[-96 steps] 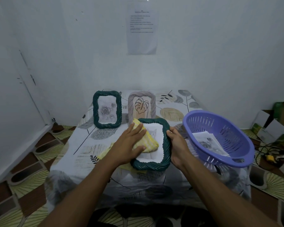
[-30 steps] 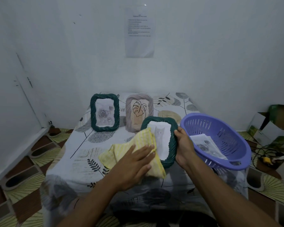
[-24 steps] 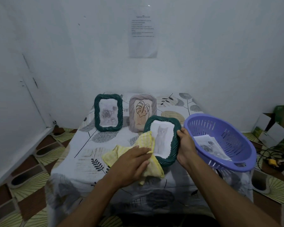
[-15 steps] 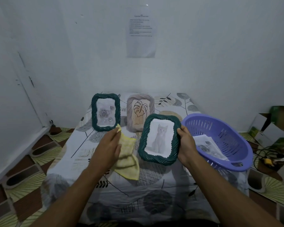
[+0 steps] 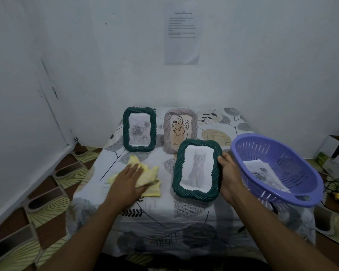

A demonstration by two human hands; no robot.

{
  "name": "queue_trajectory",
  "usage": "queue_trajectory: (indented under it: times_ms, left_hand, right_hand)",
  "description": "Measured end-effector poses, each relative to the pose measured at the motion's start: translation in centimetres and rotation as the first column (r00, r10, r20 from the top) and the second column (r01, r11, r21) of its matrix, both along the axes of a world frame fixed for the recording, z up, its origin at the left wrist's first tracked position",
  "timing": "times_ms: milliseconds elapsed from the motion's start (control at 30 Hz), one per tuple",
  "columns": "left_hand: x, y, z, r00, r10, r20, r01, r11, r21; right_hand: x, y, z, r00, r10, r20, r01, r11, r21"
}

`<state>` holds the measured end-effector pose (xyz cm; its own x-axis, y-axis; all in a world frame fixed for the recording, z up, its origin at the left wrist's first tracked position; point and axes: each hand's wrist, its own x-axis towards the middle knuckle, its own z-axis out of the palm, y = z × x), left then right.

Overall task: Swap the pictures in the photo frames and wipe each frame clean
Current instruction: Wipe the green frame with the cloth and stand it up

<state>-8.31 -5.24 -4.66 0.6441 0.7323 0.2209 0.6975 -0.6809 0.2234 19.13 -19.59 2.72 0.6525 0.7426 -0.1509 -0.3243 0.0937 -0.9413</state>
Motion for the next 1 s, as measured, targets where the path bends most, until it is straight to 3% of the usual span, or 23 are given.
queue_trajectory:
  times_ms: [133,267,367,433,467,533,633,700,767,1000]
  left_hand:
    - [-3.4,2.1,0.1,0.992,0.119,-0.034,-0.119,0.993,0.007]
    - [-1.7,1.2,1.4,0.977,0.207,-0.057,-0.207,0.978,-0.004]
    - [1.4,-0.3,3.2,0.99,0.102,0.1,-0.111,0.99,0.09]
    - [4.6,-1.6,5.0,0.953,-0.034,0.301,0.063,0.994,-0.086]
    - [6.3,-2.3,6.0,0.915,-0.032,0.402,0.14,0.96,-0.243]
    - [9.3,-3.4,7.8,0.818,0.129,0.56,0.21,0.84,-0.5]
    - [12.0,-3.7,9.3,0.632,0.466,0.619,0.289,0.6,-0.746]
    - [12.8,-4.0,9.6,0.588,0.519,0.621,0.398,0.483,-0.78]
    - [13.1,-4.3,9.5,0.583,0.501,0.64,0.468,0.437,-0.768]
    - [14.4,-3.1,10.1,0.539,0.506,0.673,0.513,0.437,-0.739]
  right_hand:
    - [-0.7,0.6,0.0,0.999,0.026,0.02,-0.026,1.0,0.001]
    - [-1.2,1.2,-0.1,0.999,0.043,0.025,-0.043,0.999,-0.013]
    - [-1.3,1.1,0.3,0.998,0.053,0.043,-0.052,0.999,-0.01]
    - [-1.2,1.1,0.7,0.997,0.051,0.053,-0.051,0.999,0.006]
    - [-1.1,1.1,1.0,0.997,0.051,0.058,-0.052,0.998,0.019]
    - [-0.8,1.1,1.5,0.996,0.055,0.063,-0.059,0.997,0.05]
    - [-0.2,0.9,2.3,0.994,0.074,0.074,-0.079,0.994,0.072]
    - [0.1,0.7,2.4,0.99,0.101,0.097,-0.107,0.992,0.059]
    - [0.1,0.5,2.4,0.983,0.128,0.131,-0.134,0.99,0.033]
    - [1.9,0.9,4.4,0.973,0.145,0.181,-0.155,0.987,0.04]
